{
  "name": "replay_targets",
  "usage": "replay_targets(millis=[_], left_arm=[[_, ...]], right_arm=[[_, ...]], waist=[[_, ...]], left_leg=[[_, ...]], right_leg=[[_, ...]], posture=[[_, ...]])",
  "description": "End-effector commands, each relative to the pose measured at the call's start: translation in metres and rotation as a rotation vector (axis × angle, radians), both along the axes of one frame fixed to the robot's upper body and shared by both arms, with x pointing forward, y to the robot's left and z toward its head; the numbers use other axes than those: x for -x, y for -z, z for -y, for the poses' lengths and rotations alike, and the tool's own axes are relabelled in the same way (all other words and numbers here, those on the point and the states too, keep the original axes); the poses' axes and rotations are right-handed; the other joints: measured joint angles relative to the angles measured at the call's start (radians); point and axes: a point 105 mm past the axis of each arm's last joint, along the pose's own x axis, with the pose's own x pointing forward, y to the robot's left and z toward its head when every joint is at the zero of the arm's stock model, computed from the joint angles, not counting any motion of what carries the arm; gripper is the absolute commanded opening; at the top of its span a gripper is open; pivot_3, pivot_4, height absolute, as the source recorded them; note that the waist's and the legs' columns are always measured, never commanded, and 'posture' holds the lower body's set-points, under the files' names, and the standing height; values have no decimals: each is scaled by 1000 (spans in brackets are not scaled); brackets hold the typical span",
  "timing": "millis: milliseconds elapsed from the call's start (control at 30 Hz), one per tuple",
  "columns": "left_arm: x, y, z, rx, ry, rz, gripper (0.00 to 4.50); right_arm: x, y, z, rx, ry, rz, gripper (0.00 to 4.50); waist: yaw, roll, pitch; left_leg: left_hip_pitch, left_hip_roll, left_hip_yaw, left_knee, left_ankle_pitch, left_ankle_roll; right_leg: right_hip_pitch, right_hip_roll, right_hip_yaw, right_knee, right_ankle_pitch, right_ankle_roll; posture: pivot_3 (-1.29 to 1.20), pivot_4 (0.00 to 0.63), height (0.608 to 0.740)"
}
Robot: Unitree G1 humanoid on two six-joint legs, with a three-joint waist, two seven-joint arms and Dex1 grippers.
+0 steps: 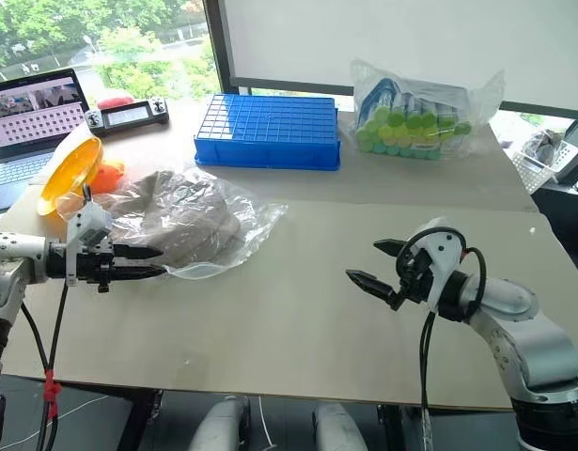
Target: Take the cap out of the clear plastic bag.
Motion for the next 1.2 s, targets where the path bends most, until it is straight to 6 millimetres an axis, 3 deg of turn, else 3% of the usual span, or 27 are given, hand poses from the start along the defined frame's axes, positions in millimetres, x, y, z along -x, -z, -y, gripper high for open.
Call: replay_targets(millis=[33,100,233,300,333,500,700,800,933,1200], left_arm=[[30,-28,1,86,105,-118,3523],[29,-47,2,162,101,-90,4259],[20,-92,14,331,118,-5,4259],[15,-99,25,360,132,14,4259],[11,-95,32,342,135,20,4259],[-23,-39,81,88,112,127,4259],[-46,-8,113,-68,45,206,4259],[-47,3,118,-176,26,248,4259],[-49,16,101,-392,-15,332,4259],[-49,21,98,-419,-111,311,4259]], right_arm=[[0,-13,-2,4,-15,67,4500],[0,-12,-2,5,-17,65,4500],[-2,-12,-2,3,-21,66,4500],[-3,-13,-2,3,-23,67,4500],[-4,-13,-2,3,-25,68,4500],[-5,-14,-6,0,-34,77,4500],[-2,-13,-4,3,-20,80,4500],[0,-13,-2,3,-3,84,4500],[3,-13,0,0,15,86,4500],[0,-13,-1,-8,19,94,4500]], waist=[[-4,-1,0],[-1,0,0],[15,-1,1],[13,-2,1],[12,-1,1],[13,0,1],[11,-3,2],[8,-3,2],[7,-3,2],[7,-3,2]], left_leg=[[0,0,0,0,0,0],[1,0,0,0,0,0],[1,0,-1,2,0,0],[1,0,-1,3,0,0],[1,0,0,3,0,0],[1,0,-1,2,0,0],[-1,0,-1,4,0,0],[-1,0,-2,3,0,0],[-1,0,-1,4,0,0],[1,0,-1,4,0,0]], right_leg=[[0,0,0,0,0,0],[0,0,0,1,-1,2],[1,0,-2,2,-2,3],[1,0,-2,2,-2,3],[1,0,-2,2,-2,3],[1,0,-2,2,0,-2],[1,0,-2,2,2,-3],[1,0,-2,2,2,-3],[1,0,-2,2,2,-3],[3,0,-2,4,2,-3]], posture=[[0,150,713],[0,150,713],[0,150,713],[0,150,713],[0,150,713],[0,150,713],[0,150,713],[0,150,713],[0,150,713],[0,150,713]])
